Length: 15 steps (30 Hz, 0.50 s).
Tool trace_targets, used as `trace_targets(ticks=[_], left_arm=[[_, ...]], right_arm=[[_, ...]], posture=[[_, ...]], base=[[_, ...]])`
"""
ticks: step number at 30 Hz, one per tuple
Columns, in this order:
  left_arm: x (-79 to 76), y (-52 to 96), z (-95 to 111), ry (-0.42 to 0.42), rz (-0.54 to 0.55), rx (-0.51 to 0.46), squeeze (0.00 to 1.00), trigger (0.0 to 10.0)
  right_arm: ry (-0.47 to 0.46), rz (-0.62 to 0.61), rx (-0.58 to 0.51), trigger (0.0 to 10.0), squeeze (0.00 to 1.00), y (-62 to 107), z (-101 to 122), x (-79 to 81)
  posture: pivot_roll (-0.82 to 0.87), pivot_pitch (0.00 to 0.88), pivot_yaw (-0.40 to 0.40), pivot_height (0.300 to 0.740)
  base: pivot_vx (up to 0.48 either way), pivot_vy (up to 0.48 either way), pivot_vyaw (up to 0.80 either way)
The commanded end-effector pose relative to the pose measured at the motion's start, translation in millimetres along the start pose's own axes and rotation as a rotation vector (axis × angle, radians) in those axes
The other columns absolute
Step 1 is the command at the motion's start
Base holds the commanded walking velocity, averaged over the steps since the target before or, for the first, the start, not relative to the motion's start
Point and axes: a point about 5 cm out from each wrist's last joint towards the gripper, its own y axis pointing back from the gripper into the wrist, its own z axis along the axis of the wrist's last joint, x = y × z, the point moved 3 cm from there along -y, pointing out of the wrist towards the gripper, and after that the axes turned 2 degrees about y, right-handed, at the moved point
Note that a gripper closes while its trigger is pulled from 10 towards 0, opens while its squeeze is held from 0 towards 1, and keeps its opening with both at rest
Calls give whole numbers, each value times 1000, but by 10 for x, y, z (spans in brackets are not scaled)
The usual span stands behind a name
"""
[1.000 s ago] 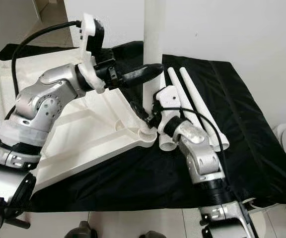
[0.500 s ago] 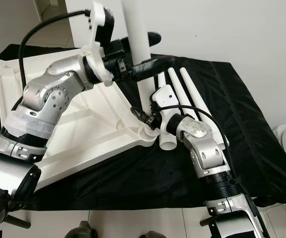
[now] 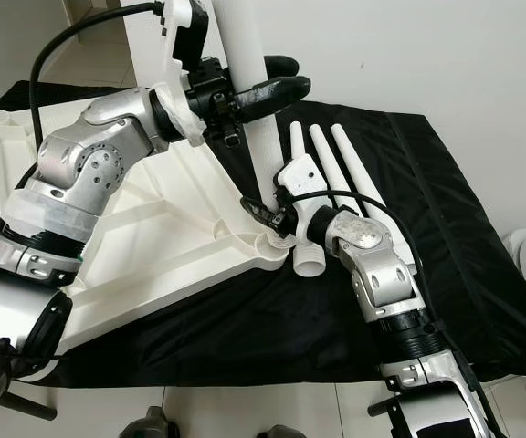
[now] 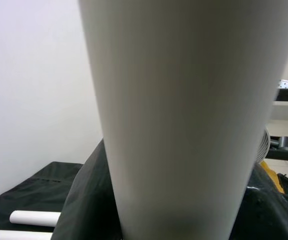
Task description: Building children table
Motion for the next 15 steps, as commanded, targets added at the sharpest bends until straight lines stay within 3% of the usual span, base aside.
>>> trace_targets(ticks=[1, 2, 3, 4, 5, 6, 7, 12, 13, 15], left_arm=[[-237, -15, 42, -62, -306, 30, 0, 0], [-237, -15, 42, -62, -306, 30, 0, 0], [-172, -55, 38, -100, -246, 47, 0, 1490], [-172, -55, 38, -100, -246, 47, 0, 1490], [-139, -78, 39, -117, -215, 58, 0, 8627], [-139, -78, 39, -117, -215, 58, 0, 8627], [-116, -97, 42, -131, -192, 65, 0, 10000], [22, -182, 34, -152, -54, 142, 0, 10000], [22, -182, 34, -152, -54, 142, 0, 10000], [144, -223, 122, -151, 56, 104, 0, 10000]], right_arm=[[5, -21, 26, 10000, 0, -8, -30, -45], [5, -21, 26, 10000, 0, -8, -30, -45], [-41, -63, 22, 10000, 0, -30, -30, -99], [-41, -63, 22, 10000, 0, -30, -30, -99], [-67, -82, 13, 10000, 412, -36, -22, -125], [-67, -82, 13, 10000, 412, -36, -22, -125], [-81, -100, 4, 10000, 1000, -41, -10, -147], [-65, -138, -28, 10000, 1000, -52, 26, -163], [-65, -138, -28, 10000, 1000, -52, 26, -163], [-56, -210, -39, 10000, 1000, -61, 35, -213]], posture=[[52, 0, -32, 740], [52, 0, -32, 740], [53, 0, -31, 740], [53, 0, -31, 740], [53, 0, -31, 740], [53, 0, -31, 740], [54, 0, -31, 740], [52, 0, -31, 740], [52, 0, -31, 740], [50, 0, -32, 740]], base=[[0, 0, 0], [0, 0, 0], [0, 0, 0], [0, 0, 0], [0, 0, 0], [0, 0, 0], [0, 0, 0], [0, 0, 0], [0, 0, 0], [0, 0, 0]])
